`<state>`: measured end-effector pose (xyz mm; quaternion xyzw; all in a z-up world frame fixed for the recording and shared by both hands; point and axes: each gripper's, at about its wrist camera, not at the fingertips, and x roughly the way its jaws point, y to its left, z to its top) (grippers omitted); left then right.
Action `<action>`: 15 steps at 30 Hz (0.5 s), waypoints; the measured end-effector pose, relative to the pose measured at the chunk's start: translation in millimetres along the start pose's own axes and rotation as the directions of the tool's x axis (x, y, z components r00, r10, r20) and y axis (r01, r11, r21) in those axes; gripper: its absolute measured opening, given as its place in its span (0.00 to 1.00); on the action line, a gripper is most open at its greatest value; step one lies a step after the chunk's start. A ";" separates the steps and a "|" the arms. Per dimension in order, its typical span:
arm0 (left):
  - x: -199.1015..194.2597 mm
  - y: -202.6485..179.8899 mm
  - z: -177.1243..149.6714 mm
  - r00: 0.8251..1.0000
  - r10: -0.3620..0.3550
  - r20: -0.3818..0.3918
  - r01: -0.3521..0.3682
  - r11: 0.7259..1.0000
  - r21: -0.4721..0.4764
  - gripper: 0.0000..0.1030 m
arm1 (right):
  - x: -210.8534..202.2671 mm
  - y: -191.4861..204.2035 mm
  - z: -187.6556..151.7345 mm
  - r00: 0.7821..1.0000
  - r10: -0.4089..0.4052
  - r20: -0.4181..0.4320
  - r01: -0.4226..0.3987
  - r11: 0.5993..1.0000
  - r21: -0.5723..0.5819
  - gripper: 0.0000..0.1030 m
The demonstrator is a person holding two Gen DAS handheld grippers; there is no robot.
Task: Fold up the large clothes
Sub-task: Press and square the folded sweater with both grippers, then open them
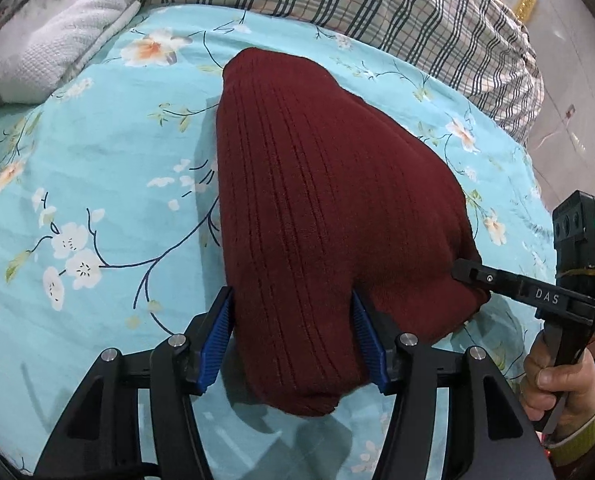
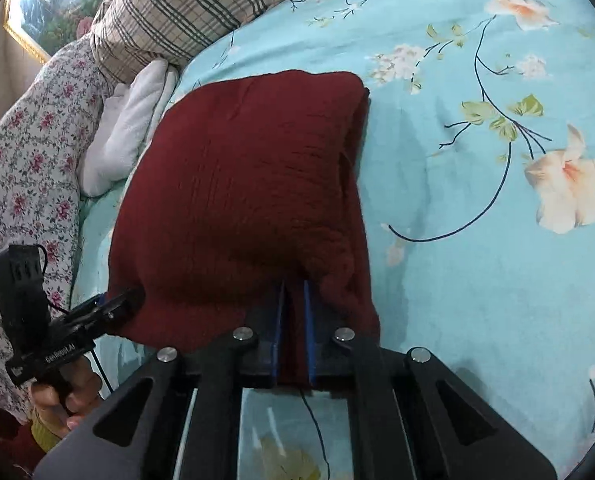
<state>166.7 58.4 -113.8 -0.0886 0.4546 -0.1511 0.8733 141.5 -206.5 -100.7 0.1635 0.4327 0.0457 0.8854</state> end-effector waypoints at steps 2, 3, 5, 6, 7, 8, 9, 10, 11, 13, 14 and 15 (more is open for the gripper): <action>-0.9 0.6 -0.1 1.000 0.002 -0.003 -0.002 1.000 -0.008 0.56 | 1.8 3.8 1.4 1.000 -0.003 -0.004 0.003 1.000 0.000 0.08; -1.3 1.0 -0.1 1.000 0.001 -0.007 -0.001 1.000 -0.017 0.56 | 2.4 4.7 2.8 1.000 -0.003 -0.006 0.003 1.000 0.005 0.08; -2.4 1.1 0.9 1.000 0.004 -0.016 -0.004 1.000 -0.030 0.56 | -1.0 3.8 -1.2 1.000 -0.008 -0.008 0.008 1.000 0.007 0.08; -3.9 0.4 1.8 1.000 0.008 -0.022 -0.009 0.999 -0.034 0.56 | -2.5 4.9 -2.2 1.000 -0.012 -0.009 0.012 1.000 0.005 0.08; -6.2 -0.6 2.5 1.000 0.014 -0.025 -0.015 0.999 -0.036 0.56 | -2.9 5.0 -1.8 1.000 -0.014 -0.012 0.014 1.000 0.003 0.09; -8.2 -1.6 2.6 0.999 0.021 -0.025 -0.022 0.999 -0.036 0.56 | -5.3 6.1 -2.8 1.000 -0.015 -0.011 0.015 1.000 0.002 0.10; -11.4 -4.0 2.8 0.999 0.036 -0.026 -0.036 0.999 -0.032 0.57 | -7.5 6.0 -3.7 1.000 -0.018 -0.012 0.018 1.000 0.000 0.11; -13.9 -6.1 2.6 0.998 0.049 -0.025 -0.049 0.998 -0.025 0.57 | -9.0 6.2 -4.4 1.000 -0.021 -0.014 0.021 1.000 -0.001 0.11; -15.6 -7.5 2.4 0.998 0.061 -0.025 -0.061 0.998 -0.019 0.57 | -11.3 7.3 -5.6 1.000 -0.025 -0.015 0.025 1.000 -0.003 0.11; -20.6 -12.0 1.3 0.996 0.086 -0.019 -0.086 0.996 -0.006 0.57 | -14.3 6.3 -7.2 0.999 -0.032 -0.018 0.032 0.999 -0.002 0.11; -22.5 -13.6 0.4 0.995 0.095 -0.015 -0.095 0.996 0.000 0.57 | -15.1 5.7 -7.6 0.999 -0.033 -0.018 0.033 0.999 -0.001 0.12; -25.4 -15.4 -0.4 0.995 0.104 -0.009 -0.104 0.995 0.005 0.57 | -15.3 5.2 -7.6 0.999 -0.035 -0.020 0.035 0.999 0.001 0.12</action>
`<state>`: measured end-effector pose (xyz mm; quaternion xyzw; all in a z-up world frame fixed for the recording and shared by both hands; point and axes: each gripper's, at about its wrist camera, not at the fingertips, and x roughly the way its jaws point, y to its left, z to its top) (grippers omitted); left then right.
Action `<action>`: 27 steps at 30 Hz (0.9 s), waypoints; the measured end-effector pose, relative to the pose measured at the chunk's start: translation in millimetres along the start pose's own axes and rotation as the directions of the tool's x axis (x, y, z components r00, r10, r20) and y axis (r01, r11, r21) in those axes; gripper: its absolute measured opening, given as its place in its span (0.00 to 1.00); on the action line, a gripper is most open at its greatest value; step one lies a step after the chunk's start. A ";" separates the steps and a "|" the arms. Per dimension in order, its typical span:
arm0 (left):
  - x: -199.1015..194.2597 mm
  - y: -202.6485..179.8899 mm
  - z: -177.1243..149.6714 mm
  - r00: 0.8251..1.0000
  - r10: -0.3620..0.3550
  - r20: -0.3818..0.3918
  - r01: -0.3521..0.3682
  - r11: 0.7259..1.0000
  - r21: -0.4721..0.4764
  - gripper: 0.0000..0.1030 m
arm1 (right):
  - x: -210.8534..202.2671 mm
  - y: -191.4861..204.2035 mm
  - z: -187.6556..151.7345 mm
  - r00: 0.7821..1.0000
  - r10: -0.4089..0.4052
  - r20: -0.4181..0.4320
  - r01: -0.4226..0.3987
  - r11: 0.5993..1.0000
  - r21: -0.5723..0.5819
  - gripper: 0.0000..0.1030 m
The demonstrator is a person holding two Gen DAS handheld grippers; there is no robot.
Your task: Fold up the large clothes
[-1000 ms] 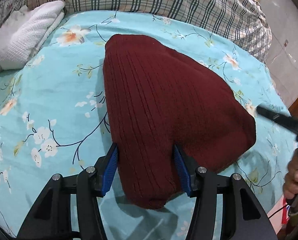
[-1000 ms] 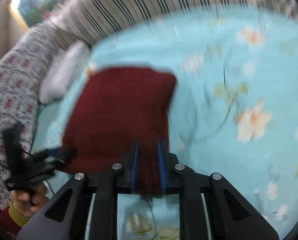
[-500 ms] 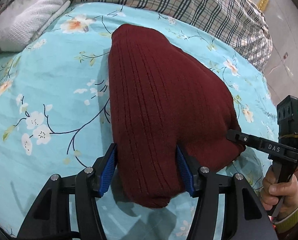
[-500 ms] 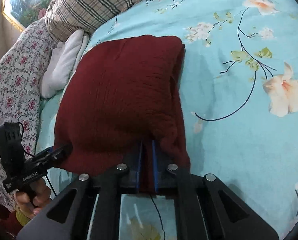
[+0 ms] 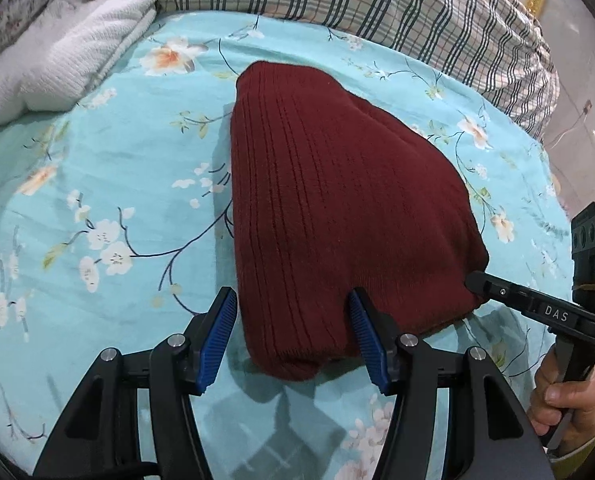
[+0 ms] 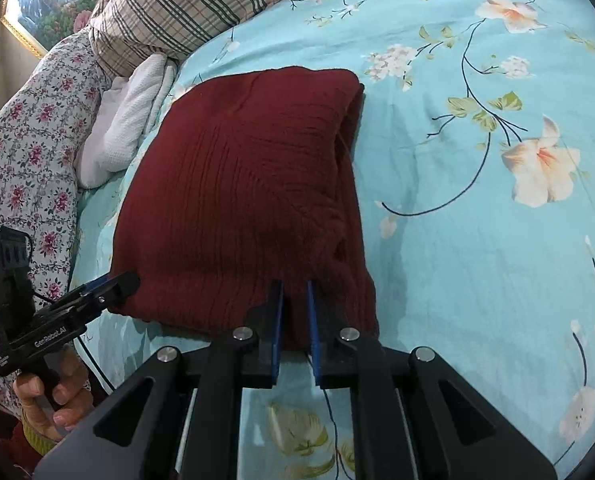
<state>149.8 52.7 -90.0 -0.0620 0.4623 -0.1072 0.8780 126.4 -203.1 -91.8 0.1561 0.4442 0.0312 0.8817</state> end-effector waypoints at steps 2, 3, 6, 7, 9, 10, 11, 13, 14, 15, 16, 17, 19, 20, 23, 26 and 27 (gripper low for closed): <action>-5.6 -0.8 -0.8 1.000 0.009 0.009 -0.009 1.000 0.009 0.57 | -0.3 0.1 0.4 1.000 -0.007 0.001 0.007 1.000 0.004 0.12; -9.5 -2.0 -1.3 1.000 0.018 0.016 -0.019 1.000 0.016 0.57 | -1.0 1.4 0.7 1.000 -0.012 0.002 0.012 1.000 0.001 0.12; -23.5 -6.6 -4.1 0.998 0.055 0.043 -0.057 0.998 0.042 0.61 | -6.2 6.7 -1.3 1.000 -0.019 0.009 0.019 1.000 -0.011 0.12; -28.2 -7.2 -4.5 0.997 0.065 0.051 -0.067 0.997 0.046 0.64 | -8.4 8.4 -2.2 1.000 -0.020 0.012 0.020 1.000 -0.015 0.12; -36.2 -7.0 -4.6 0.994 0.083 0.064 -0.087 0.995 0.051 0.68 | -12.2 11.2 -3.3 1.000 -0.020 0.017 0.021 1.000 -0.018 0.12; -40.0 -7.1 -5.2 0.993 0.092 0.071 -0.096 0.994 0.054 0.69 | -13.6 11.7 -3.3 1.000 -0.019 0.019 0.020 1.000 -0.019 0.12; -43.3 -6.8 -5.7 0.992 0.100 0.077 -0.105 0.993 0.057 0.70 | -16.0 12.2 -4.2 1.000 -0.018 0.022 0.018 1.000 -0.018 0.13; -48.3 -6.8 -7.7 0.990 0.115 0.086 -0.121 0.991 0.063 0.73 | -20.2 13.9 -6.7 0.999 -0.018 0.027 0.018 1.000 -0.020 0.13; -51.1 -6.7 -8.7 0.988 0.123 0.092 -0.130 0.989 0.068 0.74 | -23.2 15.2 -8.5 0.999 -0.017 0.029 0.018 1.000 -0.023 0.14; -53.9 -6.8 -9.7 0.987 0.130 0.098 -0.137 0.988 0.073 0.75 | -25.4 16.6 -10.0 0.999 -0.015 0.032 0.016 1.000 -0.025 0.15; -55.5 -6.5 -10.3 0.986 0.136 0.101 -0.144 0.987 0.075 0.77 | -27.9 17.3 -11.1 0.999 -0.014 0.032 0.015 0.999 -0.030 0.16; -58.3 -6.5 -11.7 0.984 0.142 0.104 -0.150 0.986 0.076 0.78 | -29.6 18.6 -12.0 0.999 -0.014 0.032 0.015 0.999 -0.035 0.22; -63.7 -7.0 -14.3 0.983 0.147 0.111 -0.156 0.985 0.078 0.79 | -34.8 21.5 -15.8 0.999 -0.009 0.036 0.010 0.999 -0.047 0.33; -65.2 -7.5 -14.7 0.982 0.149 0.112 -0.159 0.984 0.079 0.79 | -39.1 24.2 -18.9 0.999 -0.007 0.042 0.009 0.998 -0.056 0.37; -71.1 -7.9 -17.3 0.980 0.164 0.115 -0.173 0.981 0.081 0.80 | -48.8 30.8 -25.9 0.999 -0.014 0.051 0.018 0.997 -0.081 0.38; -77.3 -9.2 -20.9 0.976 0.180 0.125 -0.192 0.977 0.093 0.80 | -57.5 32.2 -31.0 0.998 -0.025 0.064 0.031 0.995 -0.100 0.45; -79.7 -9.8 -22.7 0.974 0.188 0.129 -0.202 0.974 0.099 0.81 | -59.6 32.5 -32.3 0.997 -0.029 0.068 0.036 0.994 -0.106 0.49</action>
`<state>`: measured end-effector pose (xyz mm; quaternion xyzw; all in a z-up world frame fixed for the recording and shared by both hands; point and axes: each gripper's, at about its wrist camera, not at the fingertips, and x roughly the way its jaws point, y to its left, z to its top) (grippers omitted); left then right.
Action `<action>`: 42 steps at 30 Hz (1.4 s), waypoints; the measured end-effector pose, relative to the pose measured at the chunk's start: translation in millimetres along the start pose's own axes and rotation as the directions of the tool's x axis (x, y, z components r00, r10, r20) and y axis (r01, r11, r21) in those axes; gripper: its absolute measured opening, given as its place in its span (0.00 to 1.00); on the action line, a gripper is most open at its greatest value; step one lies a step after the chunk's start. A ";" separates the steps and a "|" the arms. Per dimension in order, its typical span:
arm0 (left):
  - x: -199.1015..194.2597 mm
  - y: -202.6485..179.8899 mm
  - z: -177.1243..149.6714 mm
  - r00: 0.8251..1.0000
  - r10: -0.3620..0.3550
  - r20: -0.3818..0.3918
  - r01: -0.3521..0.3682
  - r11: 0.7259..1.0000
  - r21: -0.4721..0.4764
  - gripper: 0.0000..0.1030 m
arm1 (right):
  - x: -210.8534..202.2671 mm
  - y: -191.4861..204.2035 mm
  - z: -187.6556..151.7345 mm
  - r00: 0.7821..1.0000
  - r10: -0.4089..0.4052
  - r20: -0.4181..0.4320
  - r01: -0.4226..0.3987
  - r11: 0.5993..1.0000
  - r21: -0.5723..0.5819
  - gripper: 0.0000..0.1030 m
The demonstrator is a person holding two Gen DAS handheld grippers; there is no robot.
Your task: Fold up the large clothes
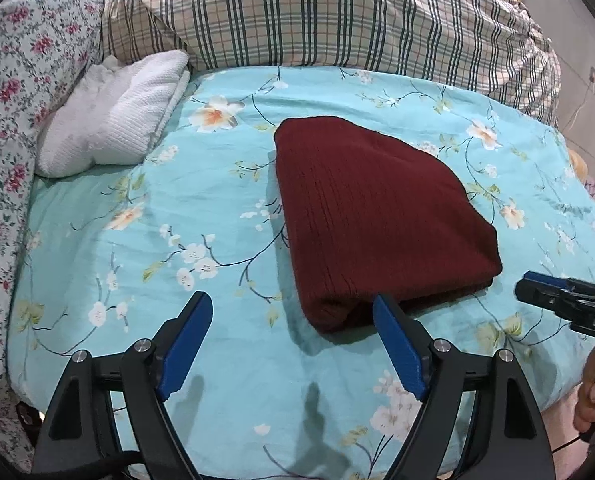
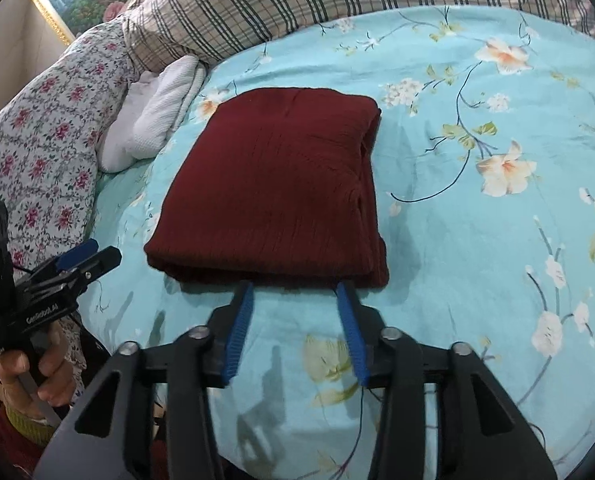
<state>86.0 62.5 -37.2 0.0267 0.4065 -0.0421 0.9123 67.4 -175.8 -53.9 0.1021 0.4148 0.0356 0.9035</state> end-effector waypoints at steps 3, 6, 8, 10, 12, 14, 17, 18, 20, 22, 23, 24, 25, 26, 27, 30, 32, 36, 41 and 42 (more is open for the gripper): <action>-6.5 -1.0 -5.1 1.000 0.025 0.008 -0.025 0.999 0.025 0.81 | -8.6 1.6 -5.3 1.000 -0.016 0.011 0.017 1.000 -0.023 0.51; -13.4 -2.7 -10.4 0.999 0.043 0.012 -0.043 0.998 0.042 0.81 | -13.6 -0.3 -9.8 1.000 -0.018 0.013 0.019 0.999 -0.026 0.52; -17.0 -2.5 -13.4 0.999 0.050 0.015 -0.050 0.997 0.051 0.81 | -16.8 -0.4 -13.3 1.000 -0.020 0.015 0.020 0.999 -0.027 0.55; -20.6 -3.0 -15.9 0.998 0.057 0.019 -0.058 0.996 0.062 0.81 | -19.5 0.1 -15.7 1.000 -0.024 0.017 0.024 0.999 -0.031 0.60; -24.4 -3.1 -17.0 0.998 0.062 0.026 -0.063 0.995 0.074 0.81 | -22.5 2.7 -19.3 0.999 -0.026 0.023 0.027 0.999 -0.037 0.69; -28.1 -3.2 -18.3 0.997 0.068 0.032 -0.070 0.994 0.081 0.81 | -26.2 4.9 -21.5 0.999 -0.025 0.029 0.026 0.999 -0.046 0.72; -32.8 -2.0 -18.7 0.997 0.070 0.038 -0.073 0.994 0.083 0.82 | -30.7 5.6 -22.1 0.999 -0.026 0.031 0.028 0.998 -0.059 0.73; -34.7 -1.8 -18.8 0.997 0.069 0.038 -0.072 0.994 0.084 0.82 | -32.2 6.2 -22.4 0.999 -0.026 0.033 0.028 0.998 -0.061 0.75; -39.9 -1.5 -19.0 0.997 0.068 0.042 -0.071 0.994 0.088 0.82 | -36.7 8.3 -23.8 0.999 -0.026 0.039 0.028 0.997 -0.066 0.76; -49.4 -1.5 -19.4 0.997 0.058 0.055 -0.063 0.993 0.097 0.82 | -42.5 12.2 -24.4 0.999 -0.026 0.042 0.030 0.997 -0.078 0.76; -54.1 -0.9 -19.1 0.997 0.052 0.064 -0.058 0.993 0.103 0.83 | -47.0 15.1 -24.5 0.999 -0.022 0.047 0.027 0.996 -0.091 0.76; -60.2 -0.5 -18.9 0.996 0.048 0.080 -0.057 0.992 0.111 0.86 | -52.2 18.4 -24.5 0.998 -0.017 0.055 0.023 0.994 -0.107 0.78; -64.4 -0.5 -18.6 0.995 0.049 0.091 -0.060 0.992 0.115 0.92 | -56.5 21.3 -24.1 0.998 -0.016 0.064 0.024 0.992 -0.122 0.79; -68.1 0.1 -17.9 0.993 0.049 0.103 -0.062 0.991 0.118 0.94 | -60.2 24.2 -24.1 0.997 -0.017 0.072 0.027 0.990 -0.136 0.81; -70.4 1.2 -16.7 0.993 0.046 0.112 -0.060 0.991 0.119 0.98 | -62.4 26.1 -23.2 0.997 -0.017 0.077 0.029 0.988 -0.150 0.82; -64.3 4.0 -12.3 0.992 0.059 0.109 -0.071 0.991 0.113 0.98 | -62.7 31.1 -19.8 0.996 -0.018 0.082 0.032 0.983 -0.178 0.84; -53.3 5.6 -9.9 0.994 0.078 0.079 -0.086 0.991 0.106 0.98 | -56.4 32.9 -17.7 0.997 -0.016 0.072 0.029 0.982 -0.187 0.88; -38.7 5.7 -7.7 0.996 0.077 0.045 -0.082 0.992 0.099 0.98 | -40.4 32.7 -16.0 0.999 -0.010 0.042 0.018 0.981 -0.193 1.00; -26.9 0.1 -4.2 0.995 0.093 0.028 -0.096 0.988 0.121 0.98 | -26.9 26.7 -11.1 1.000 -0.012 0.017 0.015 0.984 -0.177 1.00; -25.5 -1.4 -3.3 0.995 0.092 0.025 -0.094 0.988 0.122 0.98 | -25.5 24.8 -8.7 1.000 -0.008 0.013 0.011 0.985 -0.173 1.00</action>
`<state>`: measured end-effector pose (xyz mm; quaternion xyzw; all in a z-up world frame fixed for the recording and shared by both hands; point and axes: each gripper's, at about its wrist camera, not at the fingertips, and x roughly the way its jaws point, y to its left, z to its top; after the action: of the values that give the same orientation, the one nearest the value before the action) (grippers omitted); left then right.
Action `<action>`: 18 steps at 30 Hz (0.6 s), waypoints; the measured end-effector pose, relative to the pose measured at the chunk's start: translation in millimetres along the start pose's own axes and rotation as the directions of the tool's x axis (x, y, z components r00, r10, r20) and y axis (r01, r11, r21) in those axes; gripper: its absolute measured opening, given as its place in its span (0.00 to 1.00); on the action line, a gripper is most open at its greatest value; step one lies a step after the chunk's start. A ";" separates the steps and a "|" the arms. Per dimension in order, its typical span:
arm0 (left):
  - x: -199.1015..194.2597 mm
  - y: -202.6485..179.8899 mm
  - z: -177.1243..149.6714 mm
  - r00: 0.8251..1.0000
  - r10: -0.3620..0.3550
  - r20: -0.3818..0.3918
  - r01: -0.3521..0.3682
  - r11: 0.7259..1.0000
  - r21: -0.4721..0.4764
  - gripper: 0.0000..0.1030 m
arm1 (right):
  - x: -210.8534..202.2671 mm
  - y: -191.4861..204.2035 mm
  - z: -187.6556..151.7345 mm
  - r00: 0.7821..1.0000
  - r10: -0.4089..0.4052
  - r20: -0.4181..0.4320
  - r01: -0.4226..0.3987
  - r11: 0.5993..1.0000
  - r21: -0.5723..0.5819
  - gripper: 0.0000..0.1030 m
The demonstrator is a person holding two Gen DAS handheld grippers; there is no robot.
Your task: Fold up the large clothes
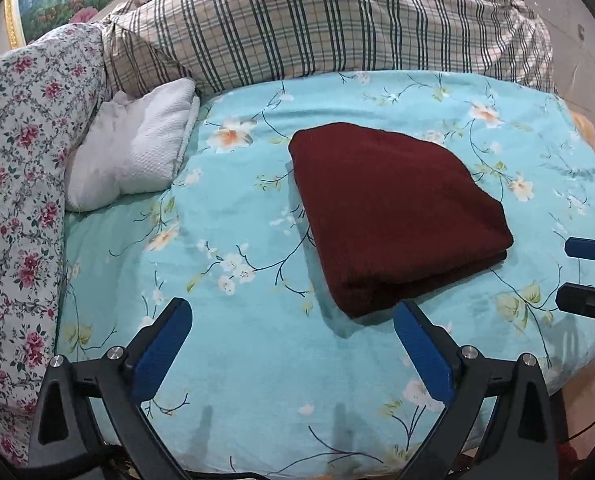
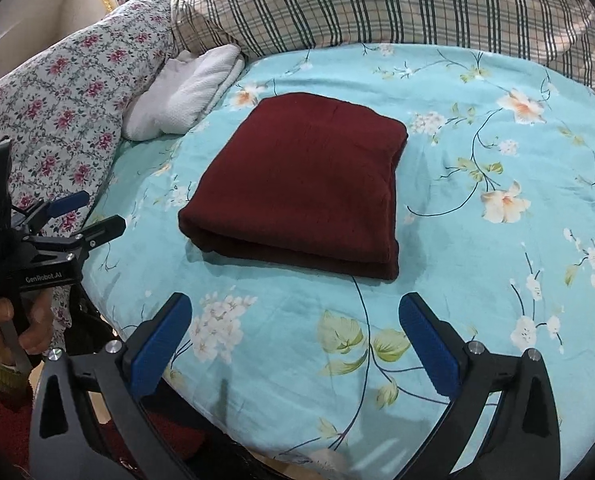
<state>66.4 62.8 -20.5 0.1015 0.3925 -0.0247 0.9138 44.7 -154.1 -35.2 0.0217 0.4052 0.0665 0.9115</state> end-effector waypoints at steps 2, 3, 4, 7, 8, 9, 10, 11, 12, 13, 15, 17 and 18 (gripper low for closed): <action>3.2 -2.4 4.5 1.000 -0.001 -0.005 0.001 1.000 0.004 0.98 | 2.1 -1.7 3.5 1.000 0.001 -0.003 -0.001 1.000 0.006 1.00; 4.8 -3.4 7.2 1.000 -0.002 -0.006 0.002 1.000 0.008 0.98 | 2.7 -2.3 4.6 1.000 0.000 -0.004 0.000 1.000 0.006 1.00; 6.3 -4.6 9.5 1.000 -0.003 -0.007 0.003 1.000 0.011 0.98 | 3.3 -2.7 6.0 1.000 -0.002 -0.004 0.002 1.000 0.006 1.00; 12.9 -10.1 17.4 1.000 -0.004 -0.015 0.005 1.000 0.025 0.98 | 5.0 -5.3 11.0 1.000 -0.007 -0.007 0.007 1.000 0.002 1.00; 15.2 -12.4 19.0 1.000 -0.001 -0.021 0.002 1.000 0.029 0.98 | 6.8 -6.7 13.4 1.000 -0.010 -0.010 0.010 1.000 0.002 1.00; 18.8 -14.2 21.1 1.000 0.001 -0.029 0.000 0.999 0.036 0.98 | 8.4 -7.9 15.4 1.000 -0.013 -0.012 0.013 1.000 0.003 1.00; 21.6 -15.8 22.6 0.999 0.002 -0.034 -0.001 0.999 0.041 0.98 | 9.9 -8.9 17.2 1.000 -0.015 -0.013 0.015 1.000 0.005 1.00; 23.8 -18.0 24.3 0.999 0.004 -0.037 -0.002 0.999 0.044 0.98 | 12.1 -10.3 19.4 1.000 -0.016 -0.015 0.016 1.000 0.009 1.00; 25.7 -18.9 25.9 0.999 0.005 -0.038 -0.003 0.999 0.048 0.98 | 13.6 -11.7 21.6 1.000 -0.014 -0.017 0.015 1.000 0.011 1.00; 27.1 -19.9 27.5 0.999 0.007 -0.038 -0.005 0.999 0.051 0.98 | 14.7 -12.1 23.4 1.000 -0.014 -0.018 0.014 1.000 0.012 1.00; 28.6 -21.3 30.0 0.999 0.011 -0.036 -0.009 0.998 0.055 0.98 | 16.2 -12.2 27.6 1.000 -0.013 -0.019 0.013 1.000 0.006 1.00; 29.6 -21.2 32.3 0.999 0.013 -0.034 -0.011 0.999 0.052 0.98 | 16.7 -12.0 33.4 1.000 -0.013 -0.017 0.013 1.000 -0.006 1.00; 30.0 -20.7 33.6 0.999 0.012 -0.033 -0.010 0.999 0.049 0.98 | 16.7 -12.4 36.1 1.000 -0.013 -0.015 0.012 1.000 -0.010 1.00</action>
<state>108.5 36.7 -23.1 0.1264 0.4065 -0.0275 0.9045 83.9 -163.5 -24.4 0.0139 0.4120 0.0630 0.9089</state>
